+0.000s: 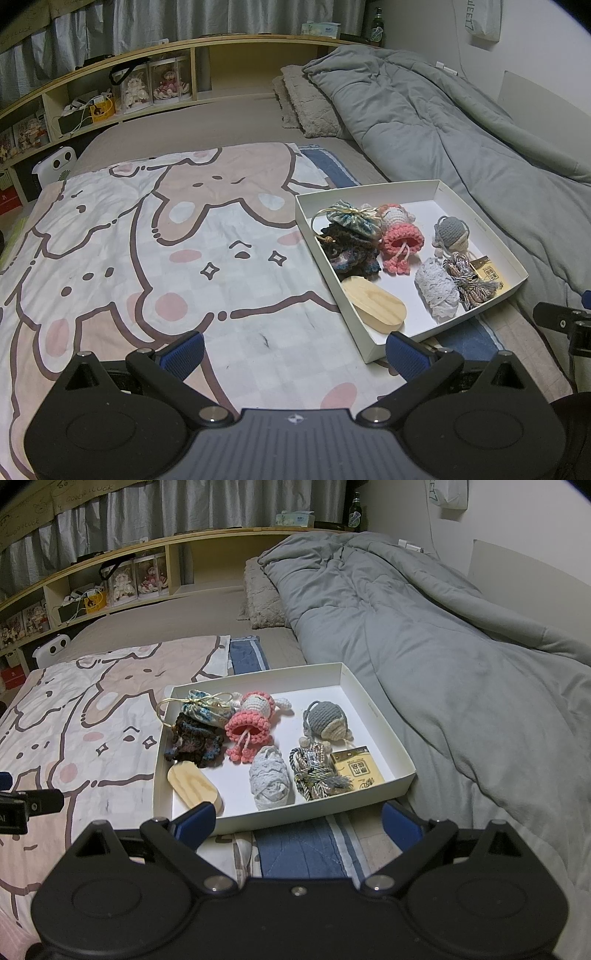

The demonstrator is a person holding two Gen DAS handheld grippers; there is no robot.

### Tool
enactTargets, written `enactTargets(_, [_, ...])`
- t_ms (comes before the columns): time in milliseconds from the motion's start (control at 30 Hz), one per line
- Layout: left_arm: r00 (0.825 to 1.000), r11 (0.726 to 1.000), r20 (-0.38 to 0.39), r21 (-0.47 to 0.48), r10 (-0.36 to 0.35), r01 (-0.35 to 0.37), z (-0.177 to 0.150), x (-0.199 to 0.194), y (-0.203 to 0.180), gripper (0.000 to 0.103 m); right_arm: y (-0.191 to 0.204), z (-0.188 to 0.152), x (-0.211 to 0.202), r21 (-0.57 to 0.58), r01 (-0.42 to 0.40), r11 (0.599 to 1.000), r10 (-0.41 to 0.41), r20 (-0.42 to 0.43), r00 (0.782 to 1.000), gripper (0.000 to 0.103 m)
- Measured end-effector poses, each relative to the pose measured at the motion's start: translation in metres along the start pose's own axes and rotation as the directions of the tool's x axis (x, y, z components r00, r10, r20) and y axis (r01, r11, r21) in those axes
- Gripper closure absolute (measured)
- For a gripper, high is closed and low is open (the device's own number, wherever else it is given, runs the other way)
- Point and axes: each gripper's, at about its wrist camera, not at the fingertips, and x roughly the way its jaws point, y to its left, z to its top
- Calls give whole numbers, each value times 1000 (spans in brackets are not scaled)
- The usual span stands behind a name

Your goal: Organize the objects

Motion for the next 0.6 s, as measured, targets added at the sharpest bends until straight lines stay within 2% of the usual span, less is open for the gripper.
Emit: enactTargets(600, [1000, 1000, -4, -4, -14, 14, 0, 0, -3, 0, -1, 1, 0, 1, -1, 1000, 1, -1, 1000, 5])
